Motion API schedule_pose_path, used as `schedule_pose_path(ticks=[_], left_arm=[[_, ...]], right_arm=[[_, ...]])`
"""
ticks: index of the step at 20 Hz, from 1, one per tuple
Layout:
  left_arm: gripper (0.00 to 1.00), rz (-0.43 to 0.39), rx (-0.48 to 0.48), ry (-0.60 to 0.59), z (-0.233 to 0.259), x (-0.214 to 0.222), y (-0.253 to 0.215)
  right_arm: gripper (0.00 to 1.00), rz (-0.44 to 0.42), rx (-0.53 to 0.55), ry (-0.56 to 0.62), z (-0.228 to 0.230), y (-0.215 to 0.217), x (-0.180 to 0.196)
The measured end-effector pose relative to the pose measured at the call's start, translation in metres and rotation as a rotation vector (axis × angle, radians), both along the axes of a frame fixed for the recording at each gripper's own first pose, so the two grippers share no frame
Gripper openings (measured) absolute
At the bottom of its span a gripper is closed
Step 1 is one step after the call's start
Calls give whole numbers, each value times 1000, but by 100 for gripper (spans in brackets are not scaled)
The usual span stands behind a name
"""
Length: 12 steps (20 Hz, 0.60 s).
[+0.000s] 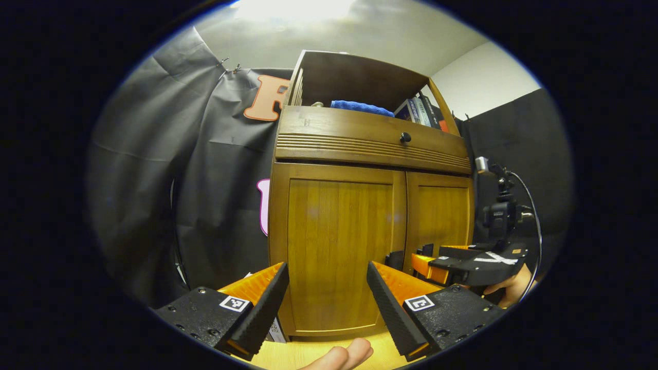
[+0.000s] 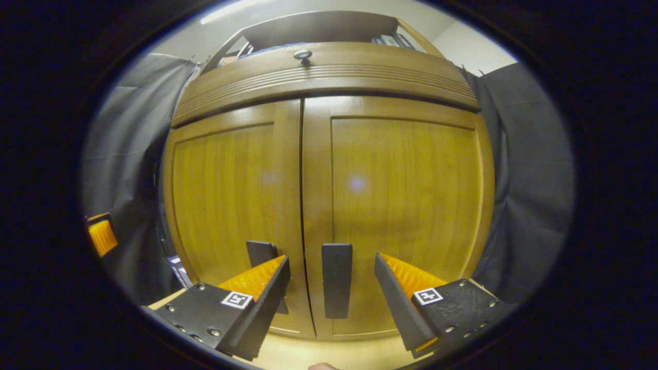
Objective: Open the right door of the double-door shoe cabinet with the right hand, and open the left door with the left hand.
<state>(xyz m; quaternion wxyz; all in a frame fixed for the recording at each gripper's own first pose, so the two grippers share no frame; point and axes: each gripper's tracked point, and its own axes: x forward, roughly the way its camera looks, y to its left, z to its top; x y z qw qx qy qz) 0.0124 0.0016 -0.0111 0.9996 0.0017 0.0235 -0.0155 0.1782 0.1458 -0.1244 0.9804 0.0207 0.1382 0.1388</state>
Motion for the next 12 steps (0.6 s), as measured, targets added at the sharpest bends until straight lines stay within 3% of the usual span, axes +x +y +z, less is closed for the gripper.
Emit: schedule_pose_path(ticks=[3, 4, 7, 11, 12], left_arm=[[91, -2, -7, 8, -2, 4, 2], [91, 7, -9, 13, -4, 5, 4], [91, 7, -10, 25, -7, 7, 2], [91, 8, -11, 12, -3, 5, 2], [91, 3, -14, 9, -3, 3, 0]], right_arm=[[98, -39, -25, -16, -7, -3, 14], [94, -44, -29, -12, -9, -2, 16], [72, -49, -16, -11, -14, 2, 19], [31, -37, 14, -28, -14, -1, 20], [29, -34, 30, -28, -16, 0, 20]])
